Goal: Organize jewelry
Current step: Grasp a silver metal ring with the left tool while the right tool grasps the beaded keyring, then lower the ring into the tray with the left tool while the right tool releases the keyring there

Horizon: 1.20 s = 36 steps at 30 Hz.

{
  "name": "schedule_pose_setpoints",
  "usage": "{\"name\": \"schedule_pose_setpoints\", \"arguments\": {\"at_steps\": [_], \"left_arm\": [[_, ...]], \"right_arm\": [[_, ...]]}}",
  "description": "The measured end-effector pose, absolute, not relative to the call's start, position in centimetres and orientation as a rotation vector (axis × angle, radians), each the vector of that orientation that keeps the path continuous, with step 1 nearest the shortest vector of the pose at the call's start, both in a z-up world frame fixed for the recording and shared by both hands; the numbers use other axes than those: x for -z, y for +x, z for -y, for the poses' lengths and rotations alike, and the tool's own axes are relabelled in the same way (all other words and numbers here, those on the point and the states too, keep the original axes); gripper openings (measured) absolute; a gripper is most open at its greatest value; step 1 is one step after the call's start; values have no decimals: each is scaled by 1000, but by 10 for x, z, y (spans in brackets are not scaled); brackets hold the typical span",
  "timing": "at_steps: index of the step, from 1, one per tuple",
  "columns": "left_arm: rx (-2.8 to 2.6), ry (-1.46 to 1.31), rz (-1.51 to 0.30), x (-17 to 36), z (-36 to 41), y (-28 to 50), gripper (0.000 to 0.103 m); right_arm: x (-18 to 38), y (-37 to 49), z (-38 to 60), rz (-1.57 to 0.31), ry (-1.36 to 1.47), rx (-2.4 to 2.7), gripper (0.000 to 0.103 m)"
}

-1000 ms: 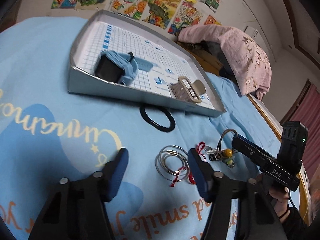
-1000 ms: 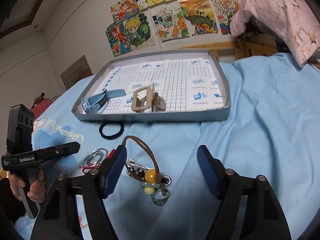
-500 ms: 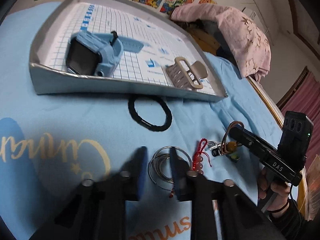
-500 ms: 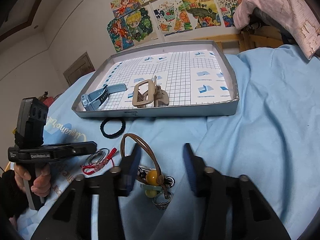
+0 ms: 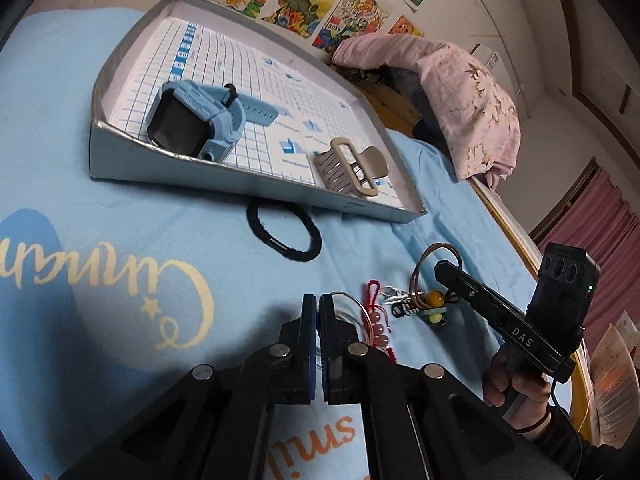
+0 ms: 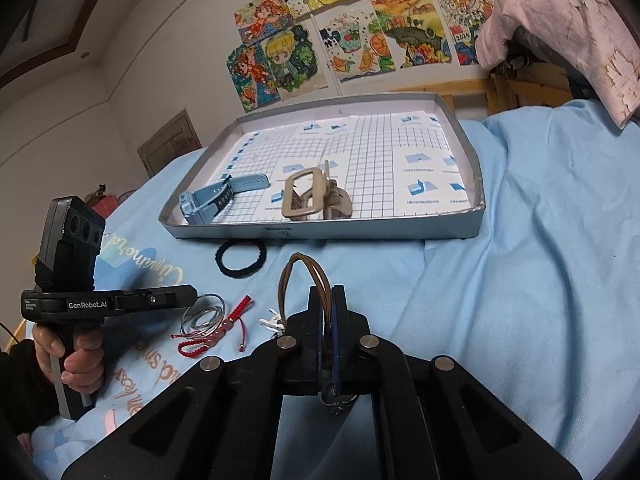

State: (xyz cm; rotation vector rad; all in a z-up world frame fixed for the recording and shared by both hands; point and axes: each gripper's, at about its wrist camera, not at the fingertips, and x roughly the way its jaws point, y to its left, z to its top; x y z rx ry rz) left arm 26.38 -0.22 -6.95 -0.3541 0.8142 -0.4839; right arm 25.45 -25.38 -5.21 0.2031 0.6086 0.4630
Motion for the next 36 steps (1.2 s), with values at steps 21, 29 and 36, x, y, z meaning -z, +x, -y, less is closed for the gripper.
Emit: {"name": "schedule_pose_setpoints", "arguments": {"at_steps": [21,29,36], "left_arm": [[471,-359,-618,0,0,275,1],[455,-329,-644,-1,1,289,1],[413,-282,-782,47,-1,285,1]], "right_arm": [[-7,265,245,-453,151,-473,2],[-12,288,236,-444,152,-473,2],[8,288,234,-510,149,-472,2]]}}
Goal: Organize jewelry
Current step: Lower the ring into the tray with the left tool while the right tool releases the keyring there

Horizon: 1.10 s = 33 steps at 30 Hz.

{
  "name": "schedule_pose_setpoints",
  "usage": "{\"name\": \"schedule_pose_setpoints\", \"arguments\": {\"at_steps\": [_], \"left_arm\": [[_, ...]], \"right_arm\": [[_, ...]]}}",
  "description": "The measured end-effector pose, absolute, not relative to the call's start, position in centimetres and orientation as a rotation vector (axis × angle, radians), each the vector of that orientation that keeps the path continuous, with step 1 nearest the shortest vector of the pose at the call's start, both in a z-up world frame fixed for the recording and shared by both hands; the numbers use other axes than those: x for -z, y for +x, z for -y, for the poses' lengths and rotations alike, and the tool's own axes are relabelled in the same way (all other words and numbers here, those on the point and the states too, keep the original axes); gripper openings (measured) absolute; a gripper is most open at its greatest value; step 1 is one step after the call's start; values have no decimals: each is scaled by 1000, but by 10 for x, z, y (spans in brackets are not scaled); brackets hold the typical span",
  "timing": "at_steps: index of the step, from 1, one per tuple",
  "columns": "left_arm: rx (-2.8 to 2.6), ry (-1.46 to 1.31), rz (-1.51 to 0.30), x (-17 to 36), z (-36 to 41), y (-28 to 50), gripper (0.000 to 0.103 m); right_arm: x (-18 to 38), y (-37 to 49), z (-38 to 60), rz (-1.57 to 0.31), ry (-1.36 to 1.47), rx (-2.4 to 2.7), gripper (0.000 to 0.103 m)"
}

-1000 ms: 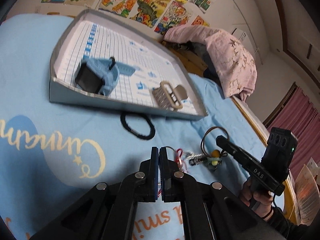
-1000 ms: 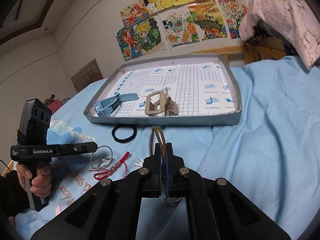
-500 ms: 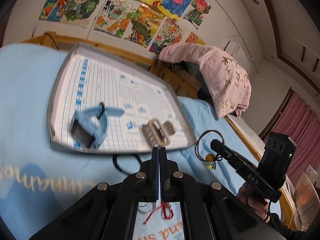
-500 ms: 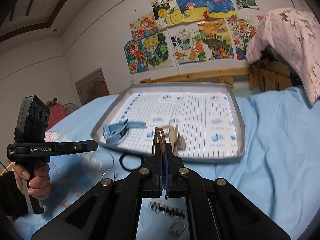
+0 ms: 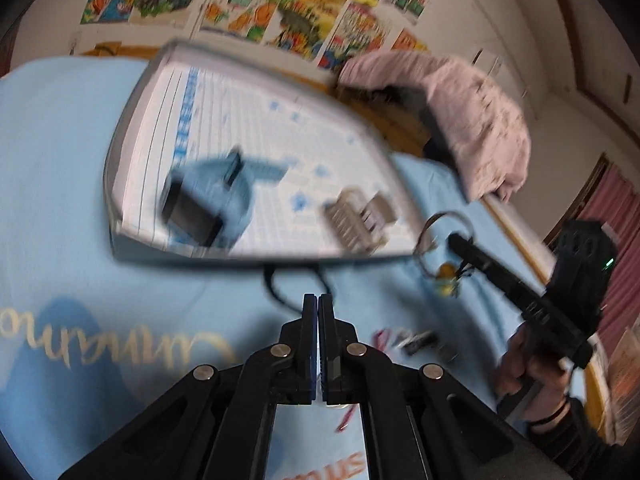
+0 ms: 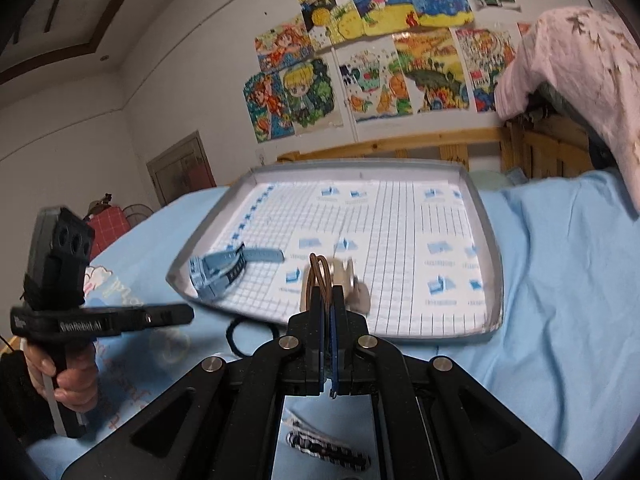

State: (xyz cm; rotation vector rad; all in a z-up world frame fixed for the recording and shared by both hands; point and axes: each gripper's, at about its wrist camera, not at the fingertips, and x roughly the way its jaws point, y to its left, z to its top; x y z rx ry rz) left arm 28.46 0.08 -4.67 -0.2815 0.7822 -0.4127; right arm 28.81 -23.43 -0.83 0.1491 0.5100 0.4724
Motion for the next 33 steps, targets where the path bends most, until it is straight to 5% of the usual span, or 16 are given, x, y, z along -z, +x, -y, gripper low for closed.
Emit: {"name": "schedule_pose_setpoints", "arguments": {"at_steps": [7,10,12,14,19,24,33], "left_arm": [[389,-216,-913,68,8,294,10],[407,-227,-924,71,8,295,23],[420,-228,-920,70,9,295,40],[420,-209,-917,70,12,294,42],[387,-131,-955,77,23,300,41],[344,-82,-994,82,23,305,4],[350,-142,-891,65,10,298,3]], "right_arm": [[17,289,231,-545,137,-470,2],[19,290,232,-550,137,-472,2],[21,290,232,-553,138,-472,2],[21,291,232,-556,141,-472,2],[21,292,232,-558,140,-469,2],[23,293,230,-565,130,-471,2],[19,295,219,-557,108,-494,2]]}}
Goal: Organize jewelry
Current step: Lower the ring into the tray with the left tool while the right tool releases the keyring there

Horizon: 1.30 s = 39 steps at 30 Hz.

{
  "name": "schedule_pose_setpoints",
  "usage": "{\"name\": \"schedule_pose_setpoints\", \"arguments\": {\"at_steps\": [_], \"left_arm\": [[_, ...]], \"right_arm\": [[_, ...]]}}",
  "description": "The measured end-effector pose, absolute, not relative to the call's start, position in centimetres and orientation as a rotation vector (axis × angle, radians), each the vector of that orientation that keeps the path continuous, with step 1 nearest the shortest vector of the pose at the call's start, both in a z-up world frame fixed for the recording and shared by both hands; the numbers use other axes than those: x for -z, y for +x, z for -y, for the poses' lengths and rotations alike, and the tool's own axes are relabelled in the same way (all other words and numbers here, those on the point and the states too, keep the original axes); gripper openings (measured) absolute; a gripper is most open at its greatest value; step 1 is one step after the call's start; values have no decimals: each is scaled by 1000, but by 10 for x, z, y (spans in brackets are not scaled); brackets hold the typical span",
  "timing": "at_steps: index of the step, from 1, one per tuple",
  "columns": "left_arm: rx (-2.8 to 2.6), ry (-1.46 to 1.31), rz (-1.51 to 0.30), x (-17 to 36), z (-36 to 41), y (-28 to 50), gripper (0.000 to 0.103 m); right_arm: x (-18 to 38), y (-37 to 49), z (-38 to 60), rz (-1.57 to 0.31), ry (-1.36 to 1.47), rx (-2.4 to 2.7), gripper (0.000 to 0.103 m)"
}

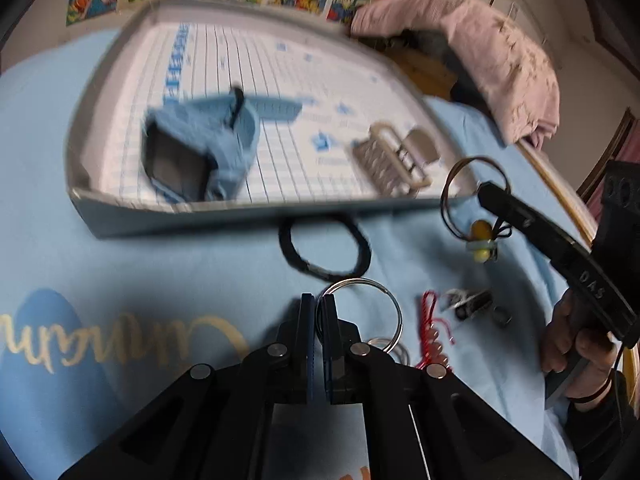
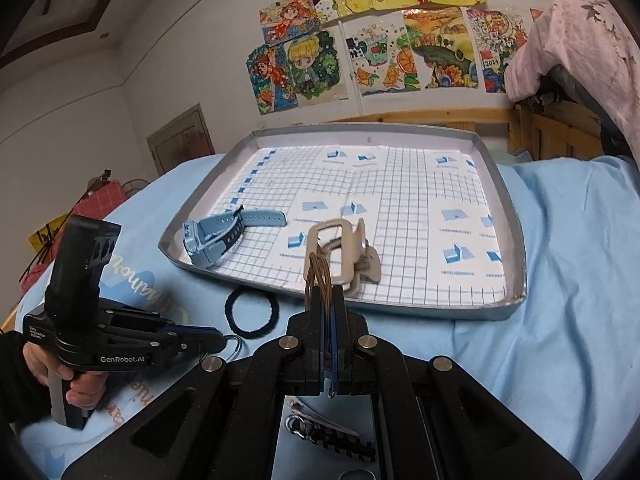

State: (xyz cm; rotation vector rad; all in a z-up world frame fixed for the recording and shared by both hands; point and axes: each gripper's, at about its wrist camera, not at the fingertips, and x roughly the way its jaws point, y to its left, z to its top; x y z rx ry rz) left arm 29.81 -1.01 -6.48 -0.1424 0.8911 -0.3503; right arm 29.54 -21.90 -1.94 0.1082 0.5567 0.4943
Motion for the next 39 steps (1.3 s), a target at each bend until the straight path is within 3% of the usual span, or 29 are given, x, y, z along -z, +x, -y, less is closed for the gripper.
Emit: {"name": "schedule_pose_setpoints", "arguments": {"at_steps": [14,24,37,39], "left_arm": [[270,-195,-716,-9,13,336,3],[179,-129,-752,12,32,372,4],[157,-49,-756,18,43,364,4],[157,-59,-751,17,42,359,5]], "right_arm": [[-20,323,230,-429,159,-439,2],[0,356,222,-481,106,-353,2],[19,360,230,-583,107,-293,4],[18,357,232,-585,114,-289,14]]}}
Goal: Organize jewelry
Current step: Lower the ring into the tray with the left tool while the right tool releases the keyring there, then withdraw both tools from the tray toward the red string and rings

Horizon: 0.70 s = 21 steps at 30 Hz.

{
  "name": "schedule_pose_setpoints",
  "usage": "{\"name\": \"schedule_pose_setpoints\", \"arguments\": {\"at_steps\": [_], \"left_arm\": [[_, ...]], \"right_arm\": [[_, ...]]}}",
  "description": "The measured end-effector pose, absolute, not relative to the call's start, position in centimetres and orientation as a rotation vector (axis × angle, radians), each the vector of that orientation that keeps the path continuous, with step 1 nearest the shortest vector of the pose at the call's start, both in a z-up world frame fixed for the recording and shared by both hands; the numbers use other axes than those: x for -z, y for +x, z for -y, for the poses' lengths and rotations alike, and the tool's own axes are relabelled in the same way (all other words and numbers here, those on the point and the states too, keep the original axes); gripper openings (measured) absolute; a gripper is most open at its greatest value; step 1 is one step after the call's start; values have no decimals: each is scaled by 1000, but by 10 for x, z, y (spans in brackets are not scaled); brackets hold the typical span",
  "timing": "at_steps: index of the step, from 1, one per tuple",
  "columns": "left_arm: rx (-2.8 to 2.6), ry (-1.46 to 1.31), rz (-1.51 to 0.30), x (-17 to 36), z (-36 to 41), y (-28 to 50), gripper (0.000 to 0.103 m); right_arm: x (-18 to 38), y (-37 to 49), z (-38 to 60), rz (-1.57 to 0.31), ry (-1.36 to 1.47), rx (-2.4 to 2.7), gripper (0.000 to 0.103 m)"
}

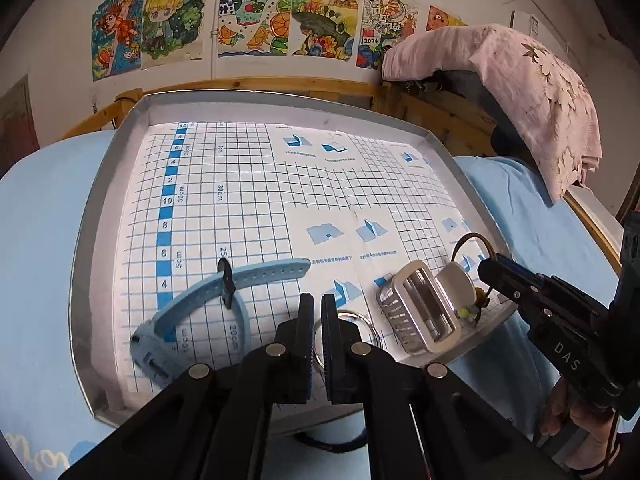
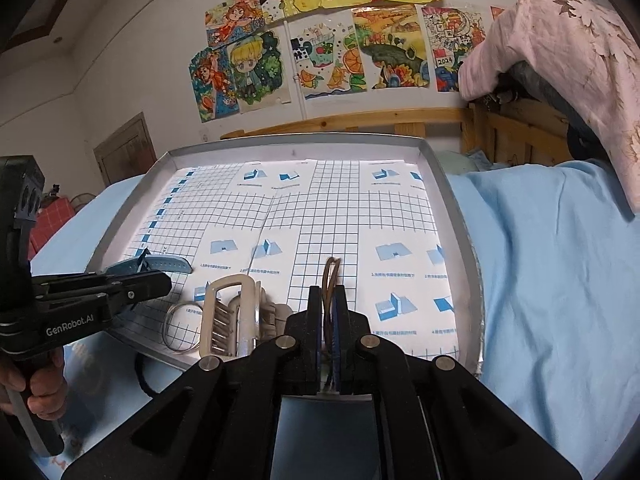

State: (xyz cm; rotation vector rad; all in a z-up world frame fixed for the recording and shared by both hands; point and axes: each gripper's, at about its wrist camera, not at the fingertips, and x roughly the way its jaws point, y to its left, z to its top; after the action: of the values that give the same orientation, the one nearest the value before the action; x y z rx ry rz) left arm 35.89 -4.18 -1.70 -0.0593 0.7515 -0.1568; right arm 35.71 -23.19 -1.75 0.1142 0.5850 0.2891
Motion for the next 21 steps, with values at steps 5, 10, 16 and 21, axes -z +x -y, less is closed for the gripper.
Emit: {"name": "schedule_pose_setpoints", "arguments": {"at_steps": [5,10,16,21], "left_arm": [[171,-102,-702,10,35,340,44],[190,-173,-588,-7,23,305,66],[161,-168,-385,-27,15,239,103],[124,-168,-314,-37,8,198,103]], "right_arm": [[10,342,243,-552,159,-274,40],[-3,310,254,-485,184,-261,51],[-28,251,266,-342,211,-272,91],[-50,202,267,-233,194,-293,100]]}}
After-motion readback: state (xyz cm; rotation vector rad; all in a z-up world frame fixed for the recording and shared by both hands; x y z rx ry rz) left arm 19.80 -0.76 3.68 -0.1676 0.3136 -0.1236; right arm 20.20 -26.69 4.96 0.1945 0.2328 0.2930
